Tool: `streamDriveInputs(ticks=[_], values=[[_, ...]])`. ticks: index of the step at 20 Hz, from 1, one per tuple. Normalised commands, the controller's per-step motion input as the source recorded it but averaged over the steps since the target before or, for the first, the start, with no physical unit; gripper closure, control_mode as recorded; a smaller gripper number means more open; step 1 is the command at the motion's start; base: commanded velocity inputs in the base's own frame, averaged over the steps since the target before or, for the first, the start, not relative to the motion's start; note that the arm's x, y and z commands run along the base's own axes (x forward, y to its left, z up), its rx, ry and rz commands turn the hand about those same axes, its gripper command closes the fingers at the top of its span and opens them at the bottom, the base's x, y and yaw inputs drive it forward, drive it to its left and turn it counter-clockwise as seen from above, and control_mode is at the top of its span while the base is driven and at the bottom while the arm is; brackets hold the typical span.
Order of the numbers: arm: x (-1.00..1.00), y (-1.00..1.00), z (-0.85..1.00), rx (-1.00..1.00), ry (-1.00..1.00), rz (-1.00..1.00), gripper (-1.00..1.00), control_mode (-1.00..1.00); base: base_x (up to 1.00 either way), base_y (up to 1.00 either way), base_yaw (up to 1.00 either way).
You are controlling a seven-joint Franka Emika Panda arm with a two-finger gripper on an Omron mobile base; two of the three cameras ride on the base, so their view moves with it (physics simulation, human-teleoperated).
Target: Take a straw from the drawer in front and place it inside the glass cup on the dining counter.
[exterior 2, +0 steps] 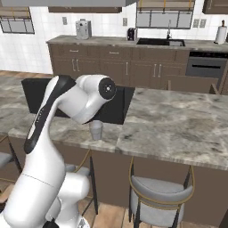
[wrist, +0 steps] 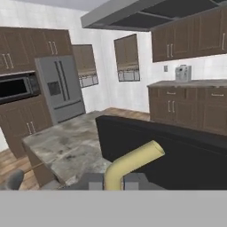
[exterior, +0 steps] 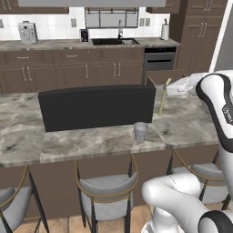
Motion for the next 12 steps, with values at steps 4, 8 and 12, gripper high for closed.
streamDriveInputs(ticks=[4,8,12], values=[[0.01,-0.11,-0.15,0.00,0.06,0.08,1.00,-1.00,0.00,0.00,0.00],[0.00,0.00,-0.27,0.00,-0.01,0.08,1.00,-1.00,0.00,0.00,0.00],[0.01,0.00,-0.30,0.01,-0.07,0.09,1.00,-1.00,0.00,0.00,0.00]])
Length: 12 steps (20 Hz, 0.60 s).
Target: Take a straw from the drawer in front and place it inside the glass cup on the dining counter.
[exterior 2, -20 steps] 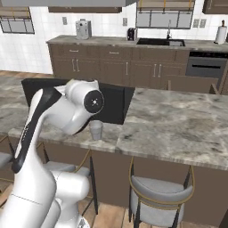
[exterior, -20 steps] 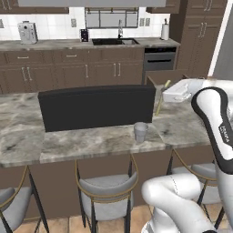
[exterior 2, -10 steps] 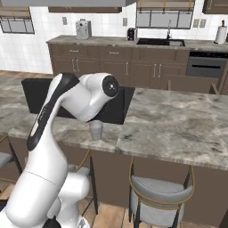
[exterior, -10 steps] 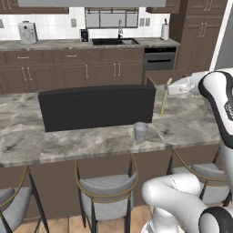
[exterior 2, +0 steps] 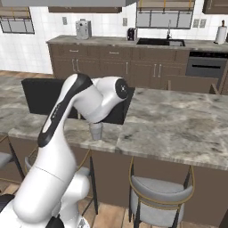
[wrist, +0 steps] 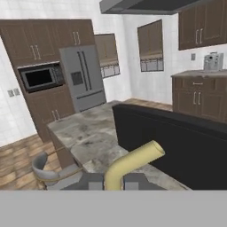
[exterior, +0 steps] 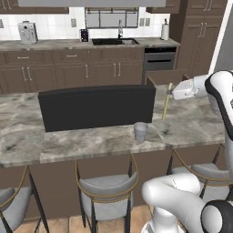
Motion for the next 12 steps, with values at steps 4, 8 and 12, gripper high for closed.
streamDriveInputs(ticks=[4,8,12], values=[[0.16,0.00,-0.21,0.02,-0.10,0.08,1.00,-1.00,0.00,0.00,0.00],[0.18,0.00,-0.18,0.00,-0.10,0.05,1.00,-1.00,0.00,0.00,0.00],[0.10,0.00,-0.18,0.00,-0.08,0.05,1.00,-1.00,0.00,0.00,0.00]])
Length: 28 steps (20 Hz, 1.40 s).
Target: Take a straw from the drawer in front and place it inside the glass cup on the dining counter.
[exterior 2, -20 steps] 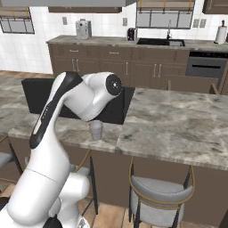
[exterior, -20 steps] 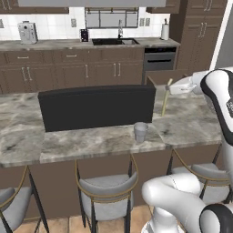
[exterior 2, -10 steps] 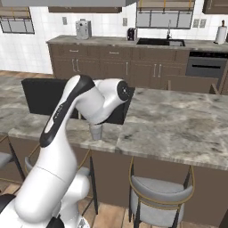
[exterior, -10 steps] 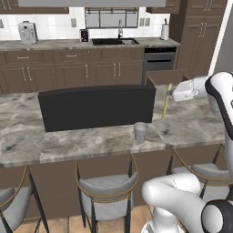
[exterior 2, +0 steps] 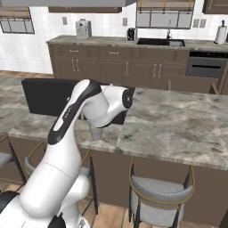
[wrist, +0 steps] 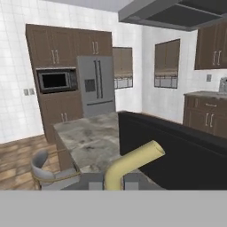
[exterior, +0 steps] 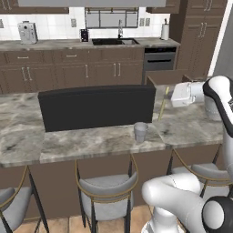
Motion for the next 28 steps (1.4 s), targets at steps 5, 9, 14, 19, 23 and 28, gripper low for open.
streamDriveInputs(ticks=[5,9,14,19,23,28], values=[[0.00,0.00,-0.23,0.00,-0.01,0.02,1.00,-1.00,0.00,0.00,0.00],[0.03,0.00,-0.21,0.00,0.00,0.01,1.00,-1.00,0.00,0.00,0.00],[0.28,0.00,-0.13,0.00,0.00,0.03,1.00,-1.00,0.00,0.00,0.00],[0.49,0.00,-0.12,0.00,0.00,0.04,1.00,-1.00,0.00,0.00,0.00],[0.38,-0.01,-0.18,0.00,0.00,0.04,1.00,-1.00,0.00,0.00,0.00],[0.27,-0.05,-0.25,0.00,0.00,0.05,1.00,-1.00,0.00,0.00,0.00]])
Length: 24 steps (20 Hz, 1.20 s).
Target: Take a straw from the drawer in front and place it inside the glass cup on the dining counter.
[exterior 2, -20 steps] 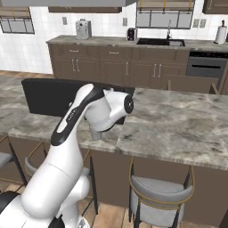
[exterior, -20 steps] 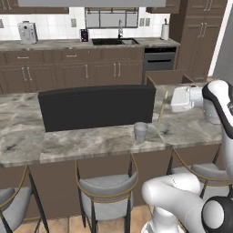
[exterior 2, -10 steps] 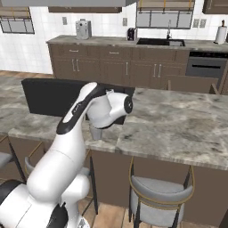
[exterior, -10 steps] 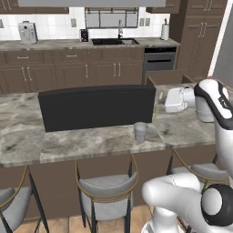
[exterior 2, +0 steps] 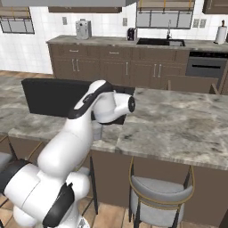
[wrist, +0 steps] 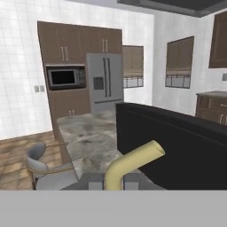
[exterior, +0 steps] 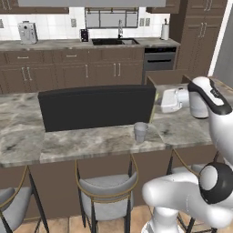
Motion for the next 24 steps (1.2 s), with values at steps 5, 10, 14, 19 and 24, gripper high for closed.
streamDriveInputs(ticks=[5,10,14,19,24], values=[[0.28,-0.01,-0.20,0.00,0.00,0.05,1.00,-1.00,0.00,0.00,0.00],[0.32,0.00,-0.13,0.00,0.00,0.05,1.00,-1.00,0.00,0.00,0.00],[0.21,0.00,-0.17,0.00,0.00,0.04,1.00,-1.00,0.00,0.00,0.00],[0.13,0.00,-0.20,0.00,0.00,0.04,1.00,-1.00,0.00,0.00,0.00],[0.19,0.00,-0.16,0.00,0.00,0.04,1.00,-1.00,0.00,0.00,0.00]])
